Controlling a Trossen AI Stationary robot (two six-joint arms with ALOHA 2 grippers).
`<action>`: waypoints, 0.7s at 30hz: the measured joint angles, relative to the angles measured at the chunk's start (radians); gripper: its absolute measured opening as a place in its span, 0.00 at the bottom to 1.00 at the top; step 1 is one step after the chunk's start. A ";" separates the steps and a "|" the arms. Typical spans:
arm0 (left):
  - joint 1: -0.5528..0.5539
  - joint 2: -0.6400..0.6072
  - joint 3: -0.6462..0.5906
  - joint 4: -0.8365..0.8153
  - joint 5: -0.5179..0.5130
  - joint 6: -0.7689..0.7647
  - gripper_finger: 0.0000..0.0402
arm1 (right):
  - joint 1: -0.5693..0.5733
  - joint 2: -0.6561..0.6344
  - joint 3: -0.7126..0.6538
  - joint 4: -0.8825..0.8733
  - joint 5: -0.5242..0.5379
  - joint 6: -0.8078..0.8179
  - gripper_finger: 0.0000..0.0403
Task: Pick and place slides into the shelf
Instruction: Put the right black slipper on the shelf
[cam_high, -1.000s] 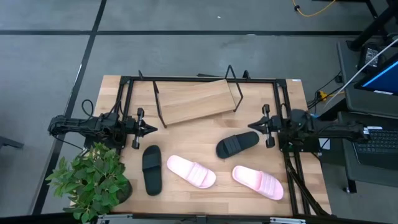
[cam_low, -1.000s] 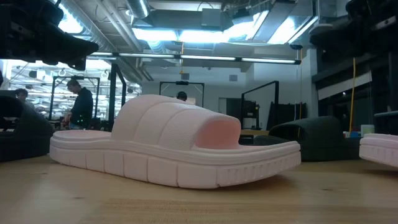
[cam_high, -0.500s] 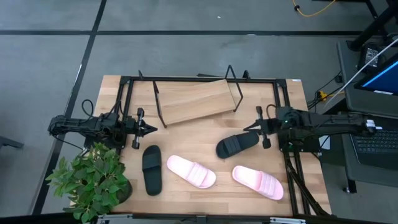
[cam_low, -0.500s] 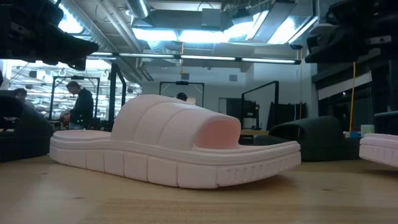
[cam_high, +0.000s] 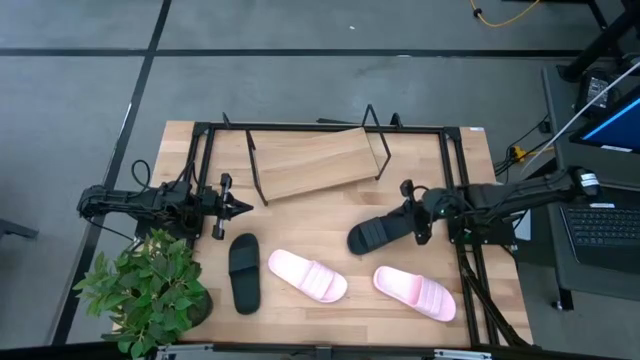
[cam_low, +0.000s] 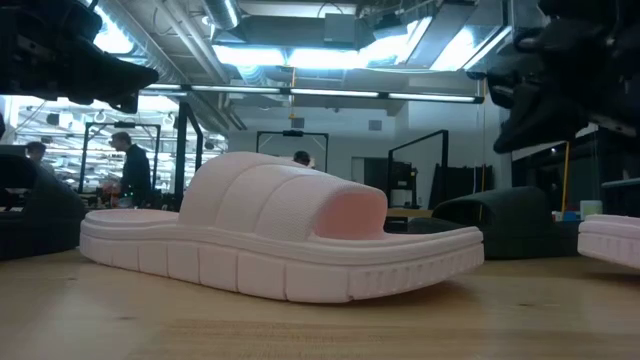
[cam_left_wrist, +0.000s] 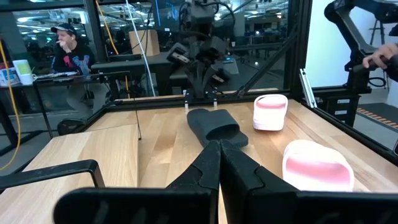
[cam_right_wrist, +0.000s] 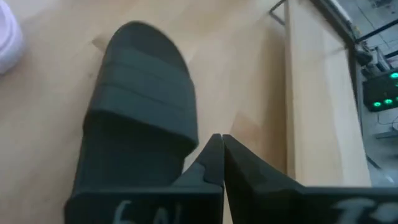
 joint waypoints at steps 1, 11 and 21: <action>0.000 0.000 0.000 0.000 0.000 0.000 0.00 | 0.009 0.012 0.000 0.000 0.018 0.002 0.00; 0.000 0.000 0.000 0.000 0.000 0.000 0.00 | 0.040 0.059 0.000 -0.003 0.122 0.008 0.04; 0.000 0.000 0.000 0.000 0.000 0.001 0.00 | 0.040 0.060 -0.001 0.067 0.133 0.007 0.09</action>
